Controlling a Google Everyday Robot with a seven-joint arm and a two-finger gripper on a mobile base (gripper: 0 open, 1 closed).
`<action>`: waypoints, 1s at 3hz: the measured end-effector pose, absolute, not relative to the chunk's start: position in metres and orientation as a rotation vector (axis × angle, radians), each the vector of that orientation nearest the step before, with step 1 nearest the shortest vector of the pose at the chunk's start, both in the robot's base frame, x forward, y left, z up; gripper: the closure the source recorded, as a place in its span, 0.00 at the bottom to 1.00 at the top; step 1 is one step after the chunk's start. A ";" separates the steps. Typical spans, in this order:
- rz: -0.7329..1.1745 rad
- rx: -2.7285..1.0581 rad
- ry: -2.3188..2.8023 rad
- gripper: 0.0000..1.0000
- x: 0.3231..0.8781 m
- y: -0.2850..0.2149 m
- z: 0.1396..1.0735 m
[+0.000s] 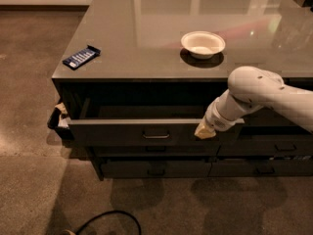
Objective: Close top drawer
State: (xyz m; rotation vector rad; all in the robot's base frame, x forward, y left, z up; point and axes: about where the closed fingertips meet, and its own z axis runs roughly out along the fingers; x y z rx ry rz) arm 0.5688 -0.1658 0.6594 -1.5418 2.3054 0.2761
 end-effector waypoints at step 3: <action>0.226 -1.551 2.263 0.35 0.609 -0.148 0.663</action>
Offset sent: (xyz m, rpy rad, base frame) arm 0.0852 0.0366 0.0109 -0.0267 -0.1071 0.0304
